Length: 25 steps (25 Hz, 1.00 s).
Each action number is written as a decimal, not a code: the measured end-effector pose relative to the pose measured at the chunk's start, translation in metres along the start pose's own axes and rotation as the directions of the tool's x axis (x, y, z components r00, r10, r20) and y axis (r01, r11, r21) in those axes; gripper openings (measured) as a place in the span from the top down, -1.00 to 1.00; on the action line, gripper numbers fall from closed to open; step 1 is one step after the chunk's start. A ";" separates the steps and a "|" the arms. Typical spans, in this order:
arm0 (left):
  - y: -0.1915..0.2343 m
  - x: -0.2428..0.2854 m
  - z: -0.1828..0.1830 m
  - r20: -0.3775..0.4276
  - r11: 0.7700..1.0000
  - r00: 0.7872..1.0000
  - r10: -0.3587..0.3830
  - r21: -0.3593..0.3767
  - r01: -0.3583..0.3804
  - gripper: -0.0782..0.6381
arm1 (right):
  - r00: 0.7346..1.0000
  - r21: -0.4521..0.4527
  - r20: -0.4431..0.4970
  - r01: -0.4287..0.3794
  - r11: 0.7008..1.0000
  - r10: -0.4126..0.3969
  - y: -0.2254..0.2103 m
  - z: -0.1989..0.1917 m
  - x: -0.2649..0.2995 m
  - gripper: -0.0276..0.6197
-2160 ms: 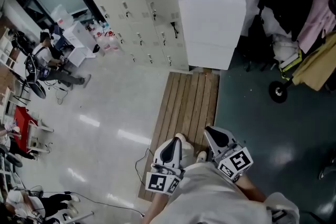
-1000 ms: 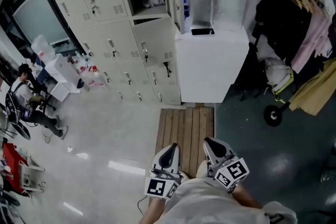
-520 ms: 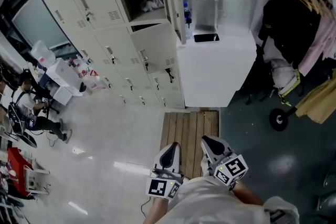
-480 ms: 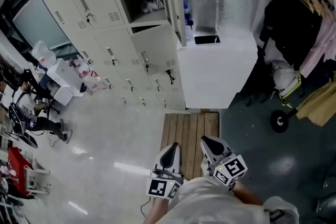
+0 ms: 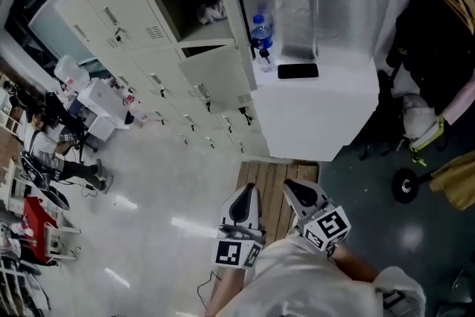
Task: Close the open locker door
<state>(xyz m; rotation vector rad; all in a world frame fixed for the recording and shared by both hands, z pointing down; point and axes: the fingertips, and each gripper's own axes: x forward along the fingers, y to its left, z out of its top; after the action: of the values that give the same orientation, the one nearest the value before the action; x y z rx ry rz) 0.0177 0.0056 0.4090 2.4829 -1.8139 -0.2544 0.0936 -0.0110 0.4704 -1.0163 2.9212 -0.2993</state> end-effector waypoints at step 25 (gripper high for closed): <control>0.035 0.217 0.035 0.088 0.982 0.989 0.119 0.139 -0.131 0.44 | 0.985 -0.045 -0.038 0.168 0.985 -0.170 -0.153 0.021 0.024 0.81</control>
<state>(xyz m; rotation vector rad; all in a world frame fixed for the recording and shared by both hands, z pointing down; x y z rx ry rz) 0.0434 -0.2092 0.3577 2.4703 -2.0814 -0.2253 0.1696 -0.1468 0.4799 -1.2831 2.8935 -0.2689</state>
